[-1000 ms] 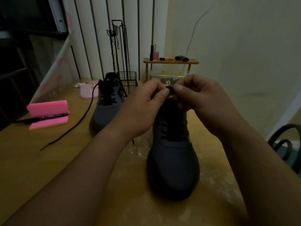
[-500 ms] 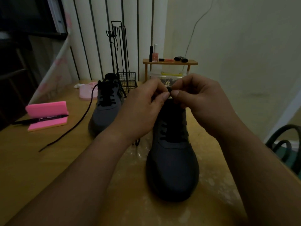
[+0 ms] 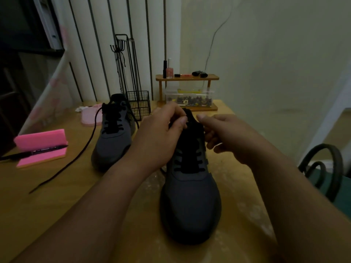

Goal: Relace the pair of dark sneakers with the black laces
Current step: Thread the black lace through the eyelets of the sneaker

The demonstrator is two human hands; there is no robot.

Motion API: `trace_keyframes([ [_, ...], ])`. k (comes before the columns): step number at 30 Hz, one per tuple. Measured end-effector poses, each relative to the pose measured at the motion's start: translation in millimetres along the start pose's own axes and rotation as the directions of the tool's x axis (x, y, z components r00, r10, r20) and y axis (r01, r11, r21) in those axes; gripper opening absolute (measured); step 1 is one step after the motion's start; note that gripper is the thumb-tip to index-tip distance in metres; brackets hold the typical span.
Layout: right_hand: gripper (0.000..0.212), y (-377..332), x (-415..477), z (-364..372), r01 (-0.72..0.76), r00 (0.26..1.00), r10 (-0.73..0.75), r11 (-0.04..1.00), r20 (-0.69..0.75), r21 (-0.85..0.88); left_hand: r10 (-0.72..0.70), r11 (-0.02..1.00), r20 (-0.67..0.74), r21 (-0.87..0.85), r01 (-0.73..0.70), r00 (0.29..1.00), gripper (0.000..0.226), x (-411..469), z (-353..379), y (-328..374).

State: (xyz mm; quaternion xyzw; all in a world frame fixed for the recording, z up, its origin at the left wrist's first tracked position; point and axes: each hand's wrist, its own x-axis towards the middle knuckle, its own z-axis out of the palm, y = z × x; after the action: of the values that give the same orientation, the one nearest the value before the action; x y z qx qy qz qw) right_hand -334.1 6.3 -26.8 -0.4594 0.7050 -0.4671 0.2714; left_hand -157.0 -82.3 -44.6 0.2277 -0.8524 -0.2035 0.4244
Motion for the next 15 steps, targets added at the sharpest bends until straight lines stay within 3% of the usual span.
trace_keyframes([
  [7,0.031,0.5,2.7,1.2,-0.077,0.995,0.068,0.987,0.072,0.139,-0.054,0.994,0.156,0.105,0.038,0.986,0.011,24.4,4.8,5.4],
  [15,0.016,12.6,9.7,-3.3,-0.116,0.981,0.062,0.947,0.184,0.300,-0.048,0.998,0.145,0.048,0.042,0.988,0.011,12.2,9.4,-5.7],
])
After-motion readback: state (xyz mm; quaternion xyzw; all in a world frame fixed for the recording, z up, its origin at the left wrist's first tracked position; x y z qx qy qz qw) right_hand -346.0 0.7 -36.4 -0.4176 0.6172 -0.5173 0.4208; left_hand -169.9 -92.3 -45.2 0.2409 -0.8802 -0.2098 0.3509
